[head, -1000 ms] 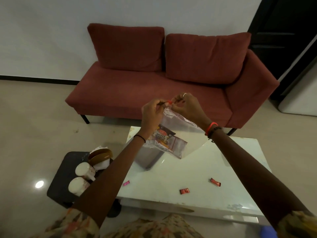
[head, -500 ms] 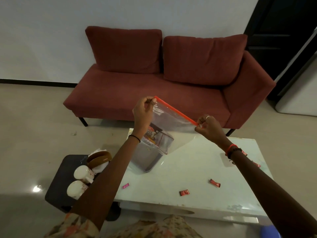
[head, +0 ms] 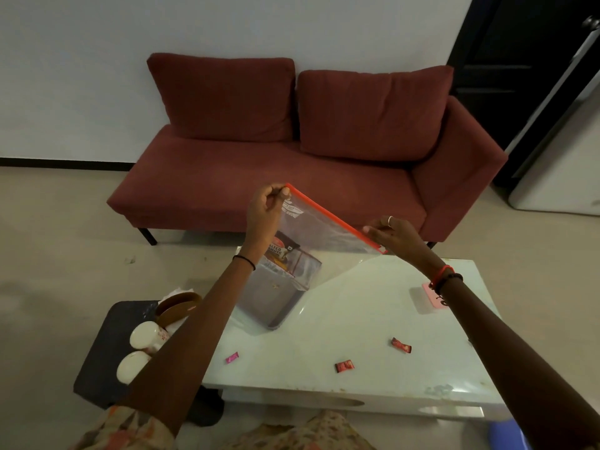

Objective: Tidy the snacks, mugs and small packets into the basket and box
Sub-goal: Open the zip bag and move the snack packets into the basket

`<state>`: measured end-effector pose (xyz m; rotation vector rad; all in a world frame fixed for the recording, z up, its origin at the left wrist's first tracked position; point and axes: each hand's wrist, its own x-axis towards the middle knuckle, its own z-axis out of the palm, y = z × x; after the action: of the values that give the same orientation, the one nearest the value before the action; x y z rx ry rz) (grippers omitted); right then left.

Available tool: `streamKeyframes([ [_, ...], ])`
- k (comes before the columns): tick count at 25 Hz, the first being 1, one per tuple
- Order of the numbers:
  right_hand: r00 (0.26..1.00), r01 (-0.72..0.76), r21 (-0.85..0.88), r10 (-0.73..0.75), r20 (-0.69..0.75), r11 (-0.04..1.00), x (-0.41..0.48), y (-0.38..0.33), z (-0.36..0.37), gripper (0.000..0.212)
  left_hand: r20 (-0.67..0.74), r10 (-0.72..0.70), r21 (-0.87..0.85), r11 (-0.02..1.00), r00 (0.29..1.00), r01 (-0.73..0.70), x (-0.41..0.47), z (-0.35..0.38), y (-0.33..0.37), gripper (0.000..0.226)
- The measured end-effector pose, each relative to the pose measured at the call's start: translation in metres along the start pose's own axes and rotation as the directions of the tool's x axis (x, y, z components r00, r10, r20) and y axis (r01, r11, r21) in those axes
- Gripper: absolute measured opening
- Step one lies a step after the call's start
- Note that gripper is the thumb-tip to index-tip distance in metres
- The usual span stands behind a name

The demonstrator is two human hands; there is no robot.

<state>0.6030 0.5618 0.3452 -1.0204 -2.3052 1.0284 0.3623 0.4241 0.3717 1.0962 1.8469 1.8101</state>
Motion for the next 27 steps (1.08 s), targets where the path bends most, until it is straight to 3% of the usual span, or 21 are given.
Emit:
streamKeyframes([
  [6, 0.988, 0.152, -0.13, -0.148, 0.041, 0.98, 0.012, -0.03, 0.013, 0.017, 0.107, 0.011, -0.012, 1.0, 0.994, -0.01, -0.003, 0.006, -0.001, 0.01],
  [9, 0.985, 0.158, -0.023, -0.156, 0.072, 0.987, 0.011, -0.036, 0.015, 0.04, 0.085, 0.025, -0.008, 1.0, 0.996, -0.024, -0.005, 0.009, -0.004, 0.012],
  [13, 0.971, 0.17, 0.04, -0.174, 0.166, 0.985, 0.009, -0.043, 0.014, 0.017, 0.099, 0.01, 0.005, 1.0, 0.995, -0.01, -0.008, 0.013, -0.006, 0.016],
  [15, 0.972, 0.153, 0.039, -0.157, 0.174, 0.988, 0.01, -0.043, 0.016, 0.016, 0.108, -0.003, 0.008, 1.0, 0.994, 0.002, -0.009, 0.016, -0.007, 0.016],
  [19, 0.983, -0.038, 0.248, -0.008, 0.183, 0.968, 0.011, -0.04, 0.021, 0.004, 0.091, -0.026, -0.001, 1.0, 0.995, 0.027, -0.007, 0.017, -0.009, 0.019],
  [23, 0.889, -0.327, 0.539, 0.06, 0.453, 0.776, 0.01, -0.041, 0.03, 0.015, 0.064, -0.038, 0.067, 0.997, 0.997, 0.034, -0.002, 0.016, -0.013, 0.023],
  [27, 0.825, -0.439, 0.531, 0.091, 0.558, 0.725, 0.008, -0.04, 0.045, 0.017, 0.138, -0.145, 0.064, 0.988, 0.98, 0.137, -0.009, 0.019, -0.009, 0.024],
])
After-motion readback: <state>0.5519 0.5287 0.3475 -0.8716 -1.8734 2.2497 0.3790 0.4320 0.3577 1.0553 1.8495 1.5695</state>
